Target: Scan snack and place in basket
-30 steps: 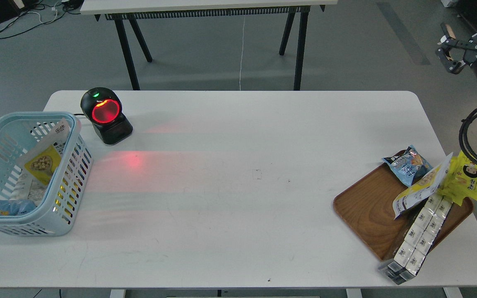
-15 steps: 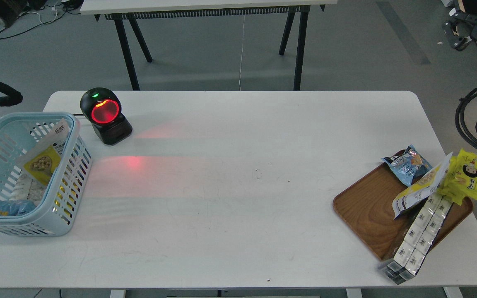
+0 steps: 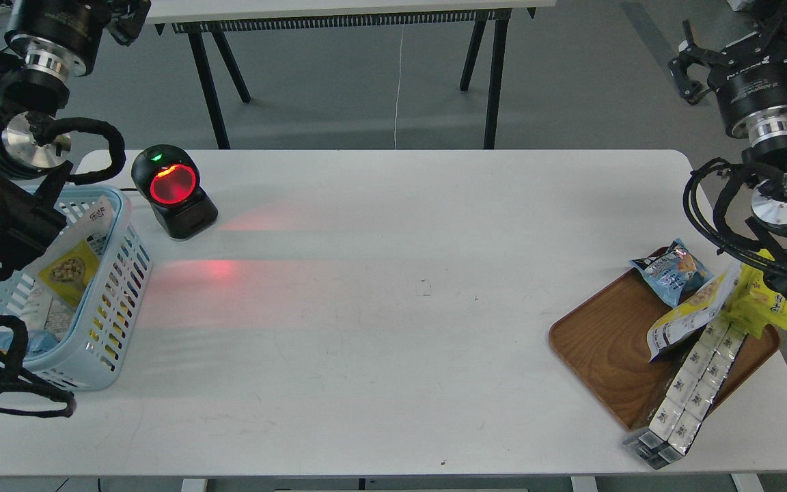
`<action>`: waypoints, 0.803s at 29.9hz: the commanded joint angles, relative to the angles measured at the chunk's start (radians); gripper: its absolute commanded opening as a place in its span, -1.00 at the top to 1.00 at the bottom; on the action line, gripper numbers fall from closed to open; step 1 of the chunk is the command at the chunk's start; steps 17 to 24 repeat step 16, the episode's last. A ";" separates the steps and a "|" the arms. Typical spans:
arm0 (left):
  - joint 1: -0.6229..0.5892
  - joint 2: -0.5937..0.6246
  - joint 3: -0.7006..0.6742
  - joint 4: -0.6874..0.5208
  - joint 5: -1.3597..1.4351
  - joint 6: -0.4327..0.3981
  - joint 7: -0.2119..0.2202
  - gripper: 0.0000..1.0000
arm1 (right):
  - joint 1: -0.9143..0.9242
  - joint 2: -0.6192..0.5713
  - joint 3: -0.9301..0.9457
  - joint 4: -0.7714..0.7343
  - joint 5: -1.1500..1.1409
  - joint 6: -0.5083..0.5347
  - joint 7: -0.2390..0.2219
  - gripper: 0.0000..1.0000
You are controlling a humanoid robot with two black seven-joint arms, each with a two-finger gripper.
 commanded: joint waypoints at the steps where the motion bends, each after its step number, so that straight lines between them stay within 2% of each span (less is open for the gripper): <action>1: 0.012 -0.057 0.004 0.040 -0.022 -0.001 0.006 -0.99 | -0.003 0.015 0.001 -0.002 0.000 0.000 0.000 -0.99; 9: 0.052 -0.090 0.004 0.040 -0.028 -0.001 -0.024 -0.99 | -0.003 0.035 0.008 -0.019 0.001 0.000 0.000 -0.99; 24: 0.044 -0.089 0.005 0.038 -0.028 -0.001 -0.023 -0.99 | -0.003 0.033 0.015 -0.019 0.000 0.000 -0.002 -0.99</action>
